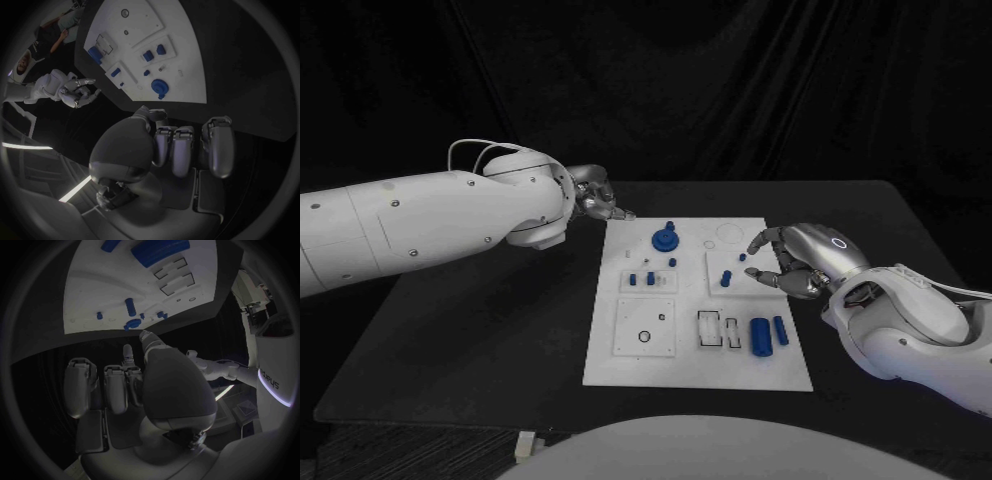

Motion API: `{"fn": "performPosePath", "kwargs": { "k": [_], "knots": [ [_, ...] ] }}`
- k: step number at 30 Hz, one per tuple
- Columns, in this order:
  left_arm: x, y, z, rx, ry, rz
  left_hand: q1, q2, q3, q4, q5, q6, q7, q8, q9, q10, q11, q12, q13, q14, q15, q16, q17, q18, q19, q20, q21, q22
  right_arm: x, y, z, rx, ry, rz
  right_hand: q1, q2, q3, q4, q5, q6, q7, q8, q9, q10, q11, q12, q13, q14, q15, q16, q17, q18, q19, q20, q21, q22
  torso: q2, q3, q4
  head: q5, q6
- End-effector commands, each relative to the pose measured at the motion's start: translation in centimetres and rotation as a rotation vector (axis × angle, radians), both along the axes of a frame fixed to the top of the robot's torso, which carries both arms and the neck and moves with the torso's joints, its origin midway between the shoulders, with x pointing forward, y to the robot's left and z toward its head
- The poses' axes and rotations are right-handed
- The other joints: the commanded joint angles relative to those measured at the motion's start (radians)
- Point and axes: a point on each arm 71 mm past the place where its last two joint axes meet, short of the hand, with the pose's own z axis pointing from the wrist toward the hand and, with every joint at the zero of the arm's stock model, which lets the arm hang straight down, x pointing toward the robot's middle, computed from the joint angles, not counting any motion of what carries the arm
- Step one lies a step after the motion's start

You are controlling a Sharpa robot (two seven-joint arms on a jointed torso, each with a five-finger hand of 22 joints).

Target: Assemble the parts on the task board

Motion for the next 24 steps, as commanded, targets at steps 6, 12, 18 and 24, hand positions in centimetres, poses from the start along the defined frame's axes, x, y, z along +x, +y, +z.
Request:
{"fn": "performPosePath", "kwargs": {
  "k": [6,12,18,24],
  "knots": [
    [0.0,-2.0,0.4,-0.194,-0.185,-0.259,0.314,-0.046,0.16,0.001,-0.04,-0.161,0.059,-0.468,-0.324,-0.1,0.048,-0.239,0.006,0.045,0.036,-0.067,0.183,0.012,-0.055,0.023,-0.07,0.183,0.0,0.1,0.0,0.002,-0.004,0.0,0.008,0.001,0.007,0.0,0.003,0.006,0.002,-0.002,-0.001,0.06,0.005,-0.003,0.17,0.069,0.004,-0.003,0.08,0.019,0.028,0.003,-0.004,0.206,0.0,0.0002,-0.0003,-0.003,0.0],
    [-0.7,-3.2,-1.0,-0.149,-0.339,-0.48,0.371,-0.165,0.319,-0.001,-0.11,-0.299,0.154,-0.771,-0.692,-0.542,0.186,-1.19,-0.755,-0.441,0.15,-0.759,-0.48,0.028,-0.206,0.107,-0.246,0.133,-0.2,0.1,0.2,0.017,-0.019,0.01,0.009,0.001,0.008,-0.001,0.003,0.008,0.002,-0.002,-0.002,0.062,0.005,0.001,0.175,0.07,0.004,-0.001,0.085,0.018,0.03,0.003,0.0,0.207,0.003,-0.0001,-0.0007,-0.006,0.0],
    [-1.6,-5.0,-2.6,0.001,-0.523,-0.753,0.364,-0.209,0.263,-0.018,-0.155,-0.374,-0.017,-0.761,-0.879,-0.766,0.109,-1.304,-0.915,-0.181,0.075,-0.708,-0.524,0.018,-0.038,0.071,-0.065,0.18,-0.3,0.1,0.4,0.03,-0.033,0.018,0.01,0.002,0.008,-0.001,0.004,0.011,0.001,-0.001,-0.002,0.064,0.004,0.003,0.179,0.07,0.004,0.0,0.088,0.018,0.031,0.003,0.002,0.208,0.002,0.0001,0.0007,-0.008,0.0],
    [-1.8,-7.2,-4.6,0.097,-0.534,-0.889,0.346,-0.229,0.242,-0.002,-0.168,-0.287,-0.037,-0.762,-0.971,-0.766,0.081,-1.293,-1.006,-0.122,0.054,-0.579,-0.448,0.011,-0.007,0.049,-0.04,0.187,-0.4,0.2,0.4,0.034,-0.037,0.027,0.01,0.002,0.008,-0.001,0.004,0.013,0.001,-0.001,-0.002,0.065,0.004,0.004,0.18,0.07,0.004,0.0,0.088,0.017,0.031,0.003,0.003,0.209,0.001,-0.001,0.0009,-0.007,0.0]
  ]
}}
